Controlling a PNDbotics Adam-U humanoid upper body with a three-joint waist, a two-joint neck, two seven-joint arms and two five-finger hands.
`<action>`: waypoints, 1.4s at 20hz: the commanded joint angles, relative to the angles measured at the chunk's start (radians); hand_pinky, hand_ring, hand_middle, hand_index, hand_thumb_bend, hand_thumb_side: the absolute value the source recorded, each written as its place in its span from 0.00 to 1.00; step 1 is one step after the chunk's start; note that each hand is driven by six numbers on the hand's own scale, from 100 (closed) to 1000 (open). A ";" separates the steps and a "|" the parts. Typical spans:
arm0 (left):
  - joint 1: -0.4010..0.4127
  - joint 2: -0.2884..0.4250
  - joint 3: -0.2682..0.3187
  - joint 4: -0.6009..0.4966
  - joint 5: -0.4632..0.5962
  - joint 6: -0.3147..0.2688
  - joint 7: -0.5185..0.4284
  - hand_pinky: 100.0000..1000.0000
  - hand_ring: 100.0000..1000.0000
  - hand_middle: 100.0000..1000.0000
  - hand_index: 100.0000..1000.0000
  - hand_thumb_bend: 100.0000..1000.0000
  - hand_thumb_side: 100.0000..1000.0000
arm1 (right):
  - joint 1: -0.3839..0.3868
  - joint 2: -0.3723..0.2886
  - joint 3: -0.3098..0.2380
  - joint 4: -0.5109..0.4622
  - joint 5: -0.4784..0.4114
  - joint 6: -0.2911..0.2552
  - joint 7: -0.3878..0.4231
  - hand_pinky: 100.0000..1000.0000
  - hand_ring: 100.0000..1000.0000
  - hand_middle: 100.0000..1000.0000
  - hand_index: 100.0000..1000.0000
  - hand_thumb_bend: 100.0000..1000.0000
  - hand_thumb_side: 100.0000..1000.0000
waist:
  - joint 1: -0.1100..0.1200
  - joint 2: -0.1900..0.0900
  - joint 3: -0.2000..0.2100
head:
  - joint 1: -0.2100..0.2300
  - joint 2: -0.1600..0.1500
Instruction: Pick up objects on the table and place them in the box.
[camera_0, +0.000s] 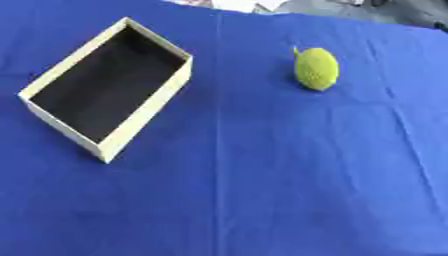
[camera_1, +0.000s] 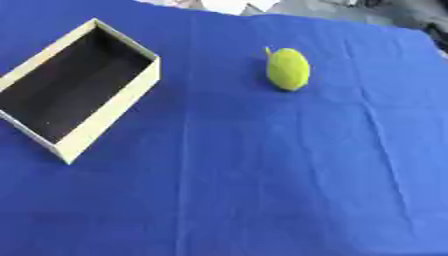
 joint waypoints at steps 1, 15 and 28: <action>-0.012 0.020 0.002 -0.017 -0.003 0.002 -0.004 0.61 0.69 0.56 0.63 0.00 0.30 | -0.043 -0.127 0.014 0.079 -0.056 0.053 -0.002 0.82 0.87 0.71 0.83 0.00 0.45 | 0.006 -0.021 0.005 | -0.007 -0.001; -0.015 0.015 -0.004 -0.017 0.004 0.004 -0.019 0.61 0.69 0.56 0.63 0.00 0.31 | -0.284 -0.158 0.153 0.405 0.011 0.137 0.134 0.83 0.89 0.74 0.84 0.00 0.50 | -0.003 -0.019 0.027 | -0.028 0.006; -0.030 0.010 -0.012 -0.017 0.017 0.017 -0.018 0.60 0.68 0.55 0.62 0.00 0.33 | -0.192 -0.212 0.425 0.371 0.211 -0.037 0.335 0.88 0.95 0.82 0.92 0.13 0.14 | -0.010 -0.015 0.048 | -0.046 -0.004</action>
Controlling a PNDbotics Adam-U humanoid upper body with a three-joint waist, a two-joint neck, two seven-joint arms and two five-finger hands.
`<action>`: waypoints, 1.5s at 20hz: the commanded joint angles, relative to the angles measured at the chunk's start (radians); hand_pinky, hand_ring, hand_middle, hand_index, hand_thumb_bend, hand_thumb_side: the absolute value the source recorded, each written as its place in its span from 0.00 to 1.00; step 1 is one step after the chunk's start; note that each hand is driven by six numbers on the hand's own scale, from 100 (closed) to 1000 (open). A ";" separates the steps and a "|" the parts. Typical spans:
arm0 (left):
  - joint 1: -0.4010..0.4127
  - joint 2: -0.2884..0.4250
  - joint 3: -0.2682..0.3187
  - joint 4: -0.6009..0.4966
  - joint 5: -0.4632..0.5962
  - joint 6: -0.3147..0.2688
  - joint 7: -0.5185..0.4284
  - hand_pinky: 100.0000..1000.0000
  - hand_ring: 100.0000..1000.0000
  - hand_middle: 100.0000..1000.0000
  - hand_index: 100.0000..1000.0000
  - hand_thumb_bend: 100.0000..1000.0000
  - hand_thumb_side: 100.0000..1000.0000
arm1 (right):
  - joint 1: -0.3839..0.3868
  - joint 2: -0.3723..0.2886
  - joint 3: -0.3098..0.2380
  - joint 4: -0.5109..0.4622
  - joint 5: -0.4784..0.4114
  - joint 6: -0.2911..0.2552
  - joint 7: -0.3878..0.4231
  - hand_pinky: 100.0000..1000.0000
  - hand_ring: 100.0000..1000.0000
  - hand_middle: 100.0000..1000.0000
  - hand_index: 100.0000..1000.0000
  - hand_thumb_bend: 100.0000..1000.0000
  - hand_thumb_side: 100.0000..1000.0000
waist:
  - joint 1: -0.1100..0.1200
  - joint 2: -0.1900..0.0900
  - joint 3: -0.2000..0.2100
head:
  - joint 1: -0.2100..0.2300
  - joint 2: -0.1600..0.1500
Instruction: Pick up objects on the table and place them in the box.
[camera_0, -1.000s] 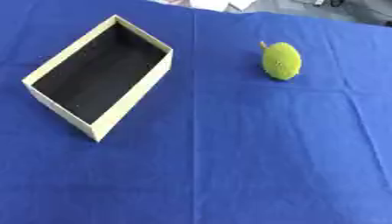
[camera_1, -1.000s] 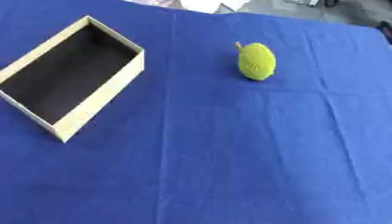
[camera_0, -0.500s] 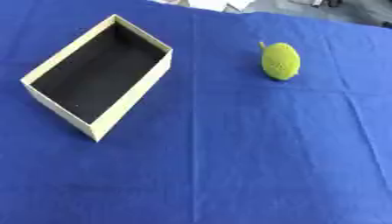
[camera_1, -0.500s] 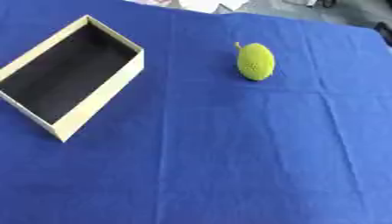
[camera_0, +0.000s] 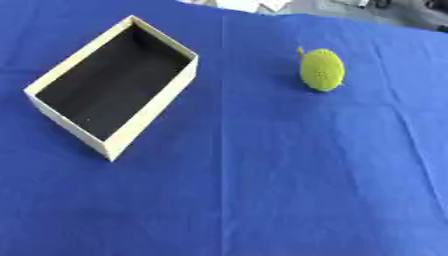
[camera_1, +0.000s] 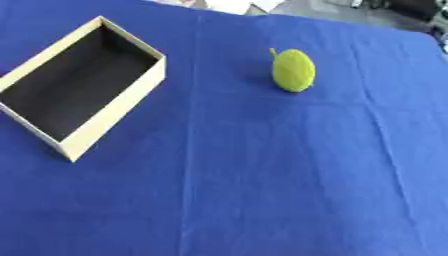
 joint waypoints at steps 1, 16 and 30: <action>-0.016 0.011 0.000 -0.017 0.004 0.006 0.004 0.60 0.68 0.55 0.62 0.00 0.33 | -0.010 -0.060 0.029 -0.024 0.057 -0.050 0.052 0.88 0.95 0.82 0.92 0.13 0.14 | 0.005 -0.018 0.000 | -0.004 -0.002; -0.016 0.009 -0.003 -0.017 0.003 0.012 0.005 0.60 0.68 0.55 0.62 0.00 0.33 | -0.072 -0.014 -0.020 -0.002 0.236 -0.191 0.302 0.86 0.92 0.81 0.91 0.28 0.00 | 0.004 -0.024 -0.003 | 0.004 0.000; -0.021 0.002 -0.005 -0.017 0.005 0.014 0.000 0.60 0.68 0.55 0.62 0.00 0.34 | -0.180 0.079 -0.008 0.071 0.260 -0.132 0.545 0.83 0.92 0.82 0.93 0.34 0.00 | 0.000 -0.019 0.008 | -0.003 -0.002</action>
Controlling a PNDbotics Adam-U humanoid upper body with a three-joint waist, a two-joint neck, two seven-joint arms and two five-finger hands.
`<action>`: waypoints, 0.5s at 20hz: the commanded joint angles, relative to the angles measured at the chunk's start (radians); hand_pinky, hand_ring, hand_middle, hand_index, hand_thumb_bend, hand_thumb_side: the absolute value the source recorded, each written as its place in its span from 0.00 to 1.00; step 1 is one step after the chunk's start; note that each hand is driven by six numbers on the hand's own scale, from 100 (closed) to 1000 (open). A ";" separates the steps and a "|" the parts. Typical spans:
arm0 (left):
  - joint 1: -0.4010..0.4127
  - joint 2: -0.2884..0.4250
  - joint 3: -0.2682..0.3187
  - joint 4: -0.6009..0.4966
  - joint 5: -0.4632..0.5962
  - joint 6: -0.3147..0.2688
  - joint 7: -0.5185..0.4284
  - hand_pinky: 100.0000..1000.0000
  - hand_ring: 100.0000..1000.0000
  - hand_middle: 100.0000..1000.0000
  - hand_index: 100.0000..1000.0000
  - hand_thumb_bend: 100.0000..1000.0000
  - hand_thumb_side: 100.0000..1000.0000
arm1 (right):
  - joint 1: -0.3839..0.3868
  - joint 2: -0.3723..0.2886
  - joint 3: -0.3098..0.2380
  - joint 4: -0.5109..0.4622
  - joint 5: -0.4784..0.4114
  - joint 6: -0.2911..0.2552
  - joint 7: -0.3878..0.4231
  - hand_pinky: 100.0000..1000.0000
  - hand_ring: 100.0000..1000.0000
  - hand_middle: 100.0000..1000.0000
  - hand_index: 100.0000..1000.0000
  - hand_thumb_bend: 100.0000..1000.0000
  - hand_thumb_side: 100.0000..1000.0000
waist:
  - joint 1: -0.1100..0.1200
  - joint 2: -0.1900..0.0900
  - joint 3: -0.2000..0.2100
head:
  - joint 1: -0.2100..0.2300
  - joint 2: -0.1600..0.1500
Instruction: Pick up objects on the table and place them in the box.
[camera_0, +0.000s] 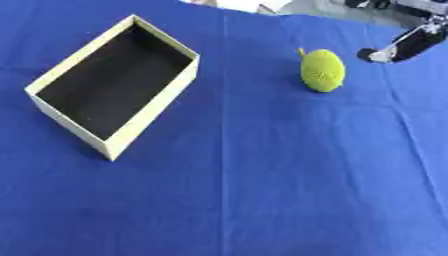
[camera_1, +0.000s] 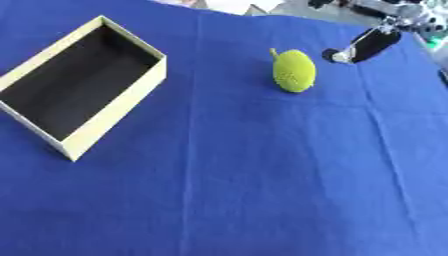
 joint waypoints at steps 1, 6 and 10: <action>-0.018 0.010 0.001 -0.017 0.000 0.002 -0.003 0.60 0.68 0.55 0.62 0.00 0.34 | -0.034 -0.001 -0.018 0.033 0.016 0.014 0.055 0.83 0.92 0.82 0.93 0.34 0.00 | 0.006 -0.017 0.003 | -0.003 -0.002; -0.026 0.007 0.001 -0.017 0.002 0.002 -0.005 0.60 0.68 0.55 0.62 0.00 0.34 | -0.072 0.041 -0.046 0.091 0.041 0.038 0.142 0.83 0.92 0.82 0.93 0.36 0.00 | 0.002 -0.011 0.014 | -0.011 -0.006; -0.030 0.007 0.000 -0.017 0.002 0.002 -0.007 0.60 0.68 0.55 0.62 0.00 0.35 | -0.088 0.059 -0.072 0.115 0.050 0.050 0.192 0.82 0.91 0.82 0.94 0.36 0.00 | -0.002 -0.005 0.023 | -0.015 -0.010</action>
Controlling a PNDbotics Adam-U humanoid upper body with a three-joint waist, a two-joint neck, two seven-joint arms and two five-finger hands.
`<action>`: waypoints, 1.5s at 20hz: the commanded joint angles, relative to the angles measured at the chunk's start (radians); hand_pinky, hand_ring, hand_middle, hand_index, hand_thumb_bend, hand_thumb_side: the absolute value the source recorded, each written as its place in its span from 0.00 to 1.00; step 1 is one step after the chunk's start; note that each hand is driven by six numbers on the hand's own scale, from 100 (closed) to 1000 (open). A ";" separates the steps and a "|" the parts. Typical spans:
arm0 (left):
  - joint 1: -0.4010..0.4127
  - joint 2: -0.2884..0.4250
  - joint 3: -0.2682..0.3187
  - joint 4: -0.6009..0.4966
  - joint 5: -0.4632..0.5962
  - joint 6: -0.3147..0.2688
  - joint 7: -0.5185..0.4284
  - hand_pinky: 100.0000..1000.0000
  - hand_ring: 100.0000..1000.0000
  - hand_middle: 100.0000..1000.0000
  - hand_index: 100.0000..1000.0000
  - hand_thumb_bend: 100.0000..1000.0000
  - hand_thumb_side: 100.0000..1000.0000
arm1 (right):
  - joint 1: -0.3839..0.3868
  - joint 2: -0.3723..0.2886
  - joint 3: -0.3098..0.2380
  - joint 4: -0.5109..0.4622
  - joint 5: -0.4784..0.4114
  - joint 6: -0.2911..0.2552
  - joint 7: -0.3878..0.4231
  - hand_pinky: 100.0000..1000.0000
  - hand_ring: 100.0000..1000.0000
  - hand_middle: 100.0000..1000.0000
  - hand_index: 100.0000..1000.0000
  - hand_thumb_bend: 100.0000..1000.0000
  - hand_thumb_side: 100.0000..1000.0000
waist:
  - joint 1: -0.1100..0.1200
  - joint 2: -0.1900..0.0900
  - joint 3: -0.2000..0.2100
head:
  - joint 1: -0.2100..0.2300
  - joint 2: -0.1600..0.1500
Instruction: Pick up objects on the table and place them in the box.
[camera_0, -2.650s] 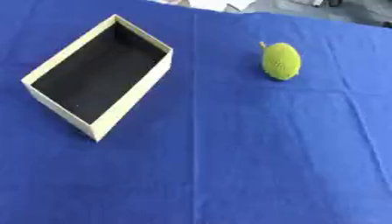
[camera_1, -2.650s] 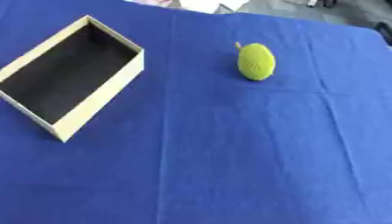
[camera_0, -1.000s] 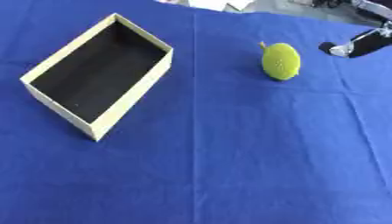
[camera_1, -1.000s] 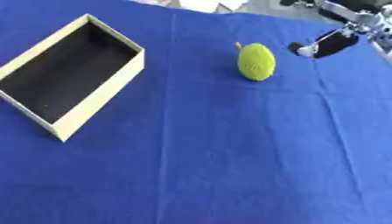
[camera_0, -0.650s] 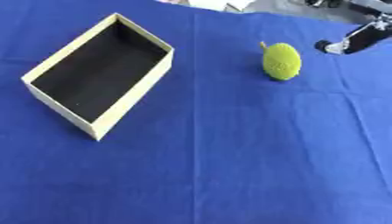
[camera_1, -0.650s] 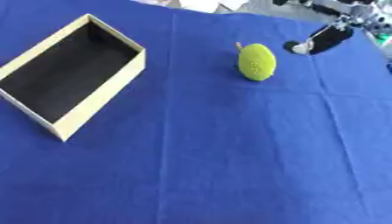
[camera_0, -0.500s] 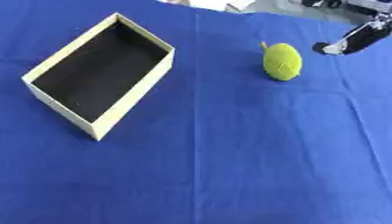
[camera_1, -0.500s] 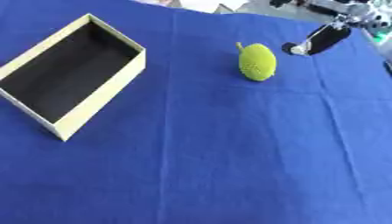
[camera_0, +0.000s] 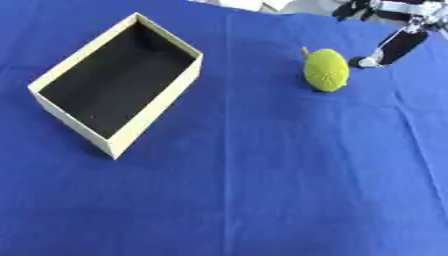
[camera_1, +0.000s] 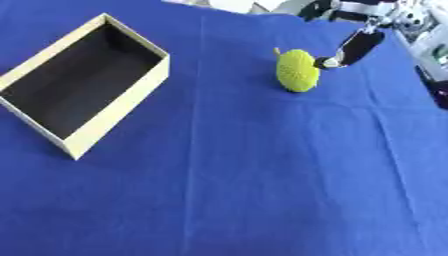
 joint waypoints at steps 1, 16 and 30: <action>-0.018 0.012 0.001 -0.017 0.001 0.000 -0.005 0.60 0.68 0.54 0.62 0.00 0.35 | -0.021 -0.018 -0.033 0.014 0.012 0.008 0.028 0.82 0.91 0.81 0.94 0.36 0.00 | 0.005 -0.015 0.002 | -0.006 -0.012; -0.030 0.010 0.000 -0.017 0.003 -0.001 -0.011 0.60 0.67 0.54 0.62 0.00 0.34 | -0.023 0.021 -0.033 0.087 0.044 0.021 0.013 0.82 0.90 0.81 0.94 0.33 0.05 | 0.003 0.001 0.018 | -0.021 -0.030; -0.042 0.007 -0.005 -0.017 0.005 -0.004 -0.022 0.60 0.67 0.54 0.62 0.00 0.34 | -0.018 0.048 -0.028 0.154 0.121 0.028 -0.019 0.79 0.88 0.79 0.94 0.38 0.07 | 0.002 0.010 0.027 | -0.020 -0.042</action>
